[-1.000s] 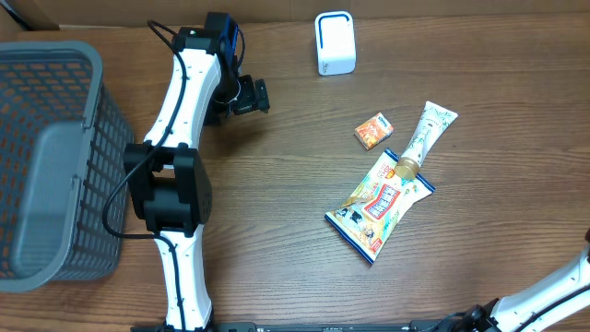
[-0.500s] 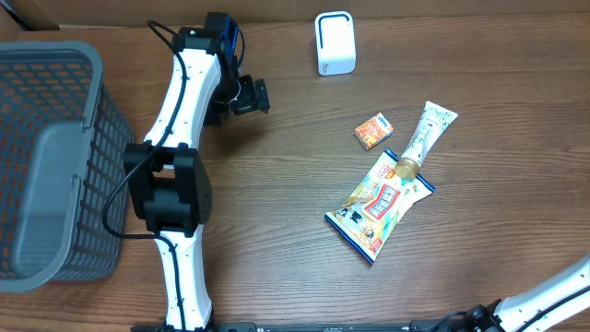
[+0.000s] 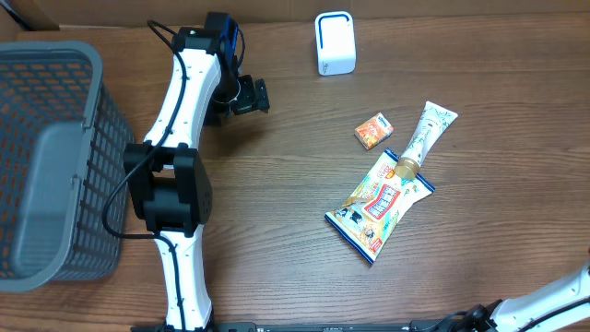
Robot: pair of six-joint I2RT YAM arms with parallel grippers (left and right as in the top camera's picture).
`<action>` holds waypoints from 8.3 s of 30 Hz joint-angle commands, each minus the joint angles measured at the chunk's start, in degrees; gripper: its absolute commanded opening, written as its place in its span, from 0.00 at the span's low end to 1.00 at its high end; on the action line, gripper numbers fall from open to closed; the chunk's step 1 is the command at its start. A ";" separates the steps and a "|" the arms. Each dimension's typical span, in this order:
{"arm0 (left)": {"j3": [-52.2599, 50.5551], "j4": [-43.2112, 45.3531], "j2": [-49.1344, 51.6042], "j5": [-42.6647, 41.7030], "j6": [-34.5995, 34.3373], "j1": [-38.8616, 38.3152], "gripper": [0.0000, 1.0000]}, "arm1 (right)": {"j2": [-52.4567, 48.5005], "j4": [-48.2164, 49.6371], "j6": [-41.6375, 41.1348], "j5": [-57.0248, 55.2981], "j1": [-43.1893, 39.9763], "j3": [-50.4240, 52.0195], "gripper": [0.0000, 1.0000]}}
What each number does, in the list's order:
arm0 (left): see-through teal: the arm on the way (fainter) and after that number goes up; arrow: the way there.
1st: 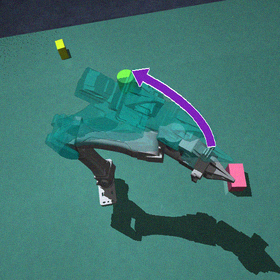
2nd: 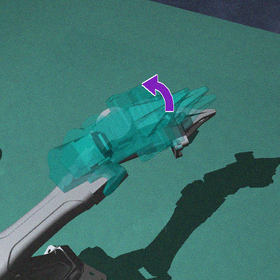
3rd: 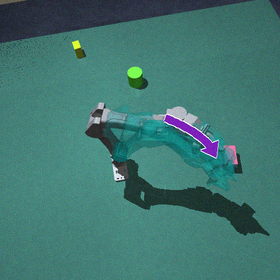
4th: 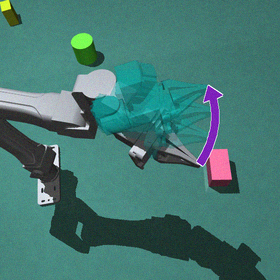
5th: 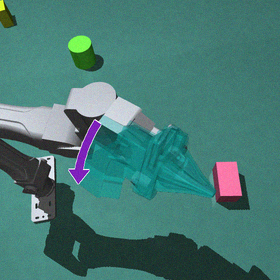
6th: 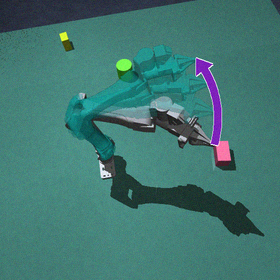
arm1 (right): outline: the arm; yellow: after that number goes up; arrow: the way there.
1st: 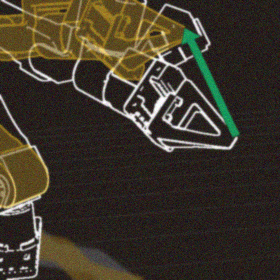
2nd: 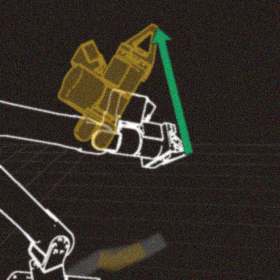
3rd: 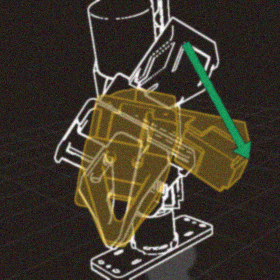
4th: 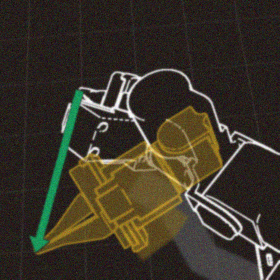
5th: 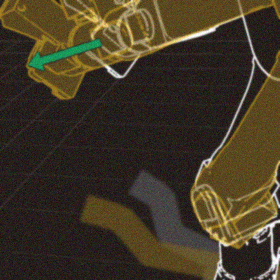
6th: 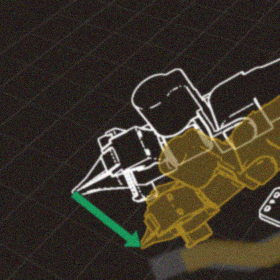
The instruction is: Scan the item barcode
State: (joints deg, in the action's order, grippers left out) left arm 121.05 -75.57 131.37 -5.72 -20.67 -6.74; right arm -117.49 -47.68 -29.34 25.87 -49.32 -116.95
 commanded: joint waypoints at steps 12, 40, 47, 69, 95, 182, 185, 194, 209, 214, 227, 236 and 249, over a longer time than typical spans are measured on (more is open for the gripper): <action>0.17 0.02 -0.22 0.35 -0.13 -0.07 1.00 | 1.84 -20.15 7.30 -3.10 30.49 1.88 0.96; 0.17 0.02 -0.22 0.37 -0.13 -0.02 1.00 | -3.08 -20.81 -6.86 -19.43 62.93 8.66 0.85; 0.17 0.02 -0.22 0.35 -0.13 -0.04 1.00 | -3.10 -13.75 -7.23 -19.76 62.93 15.50 0.69; 0.17 0.02 -0.22 0.35 -0.13 -0.02 1.00 | -3.19 -2.05 -14.36 -18.56 70.64 25.07 0.59; 0.17 0.02 -0.22 0.37 -0.13 -0.02 1.00 | -5.20 -0.96 -4.68 -34.80 61.90 19.17 0.05; 0.17 0.02 -0.22 0.35 -0.13 -0.02 1.00 | -11.41 -2.49 11.45 -14.05 62.07 11.52 0.04; 0.17 0.02 -0.22 0.35 -0.13 -0.02 1.00 | -12.00 -1.95 11.32 -12.68 63.52 13.31 0.04; 0.17 0.02 -0.22 0.35 -0.13 -0.02 1.00 | -13.68 -4.90 11.32 -13.44 67.01 15.74 0.04; 0.17 0.02 -0.22 0.37 -0.13 -0.02 1.00 | -11.08 -17.81 15.08 4.85 67.28 15.63 0.04; 0.17 0.04 -0.22 0.35 -0.13 -0.02 1.00 | -8.79 -17.14 14.62 -0.90 66.12 14.75 0.04; 0.17 0.02 -0.22 0.35 -0.13 -0.02 1.00 | -8.68 -13.84 12.61 -2.71 64.92 14.27 0.57; 0.17 0.02 -0.22 0.35 -0.13 -0.02 1.00 | -8.79 -9.31 12.00 -2.78 68.72 17.81 0.47; 0.17 0.02 -0.22 0.35 -0.13 -0.02 1.00 | -8.96 -7.65 10.38 -4.83 68.50 18.47 0.13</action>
State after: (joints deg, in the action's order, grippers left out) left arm 121.05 -75.57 131.37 -5.72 -20.67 -6.74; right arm -128.73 -55.46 -18.48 22.20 19.53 -98.76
